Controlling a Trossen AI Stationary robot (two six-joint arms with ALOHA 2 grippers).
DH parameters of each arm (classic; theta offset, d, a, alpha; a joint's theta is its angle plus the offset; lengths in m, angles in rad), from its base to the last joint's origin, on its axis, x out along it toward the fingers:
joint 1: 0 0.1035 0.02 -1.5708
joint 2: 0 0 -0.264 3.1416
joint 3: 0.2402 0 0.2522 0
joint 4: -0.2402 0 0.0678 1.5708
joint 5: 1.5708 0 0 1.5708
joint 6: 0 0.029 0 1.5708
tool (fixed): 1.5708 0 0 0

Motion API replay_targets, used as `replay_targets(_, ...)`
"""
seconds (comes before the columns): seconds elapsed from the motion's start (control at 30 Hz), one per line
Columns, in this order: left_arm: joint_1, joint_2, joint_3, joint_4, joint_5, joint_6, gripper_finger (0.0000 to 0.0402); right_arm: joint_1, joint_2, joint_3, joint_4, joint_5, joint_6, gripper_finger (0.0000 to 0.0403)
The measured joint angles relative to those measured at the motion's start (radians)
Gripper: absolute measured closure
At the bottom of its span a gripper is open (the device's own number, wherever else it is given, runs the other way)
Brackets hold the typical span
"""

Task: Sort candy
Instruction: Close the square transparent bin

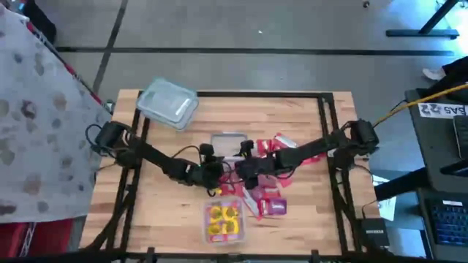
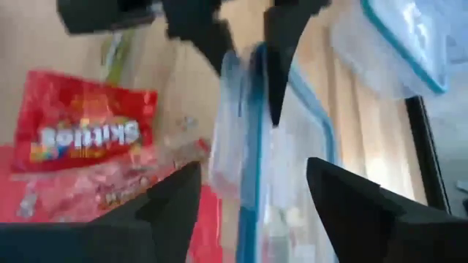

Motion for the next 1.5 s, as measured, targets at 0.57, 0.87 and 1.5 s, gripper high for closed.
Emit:
replay_targets(0.57, -0.003, 0.000, 0.001, 0.018, -0.015, 0.047, 0.0314, 0.000, 0.055, 0.001, 0.041, 0.054, 0.211, 0.0389)
replay_targets(0.87, -0.124, -0.120, 0.082, 0.022, -0.380, 0.265, 0.0310, 0.001, 0.001, -0.002, -0.036, 0.172, 0.222, 0.0398)
replay_targets(1.5, -0.445, -0.321, 0.134, -0.137, 0.007, -0.328, 0.0307, 0.197, -0.217, -0.001, -0.107, 0.563, 0.217, 0.0401)
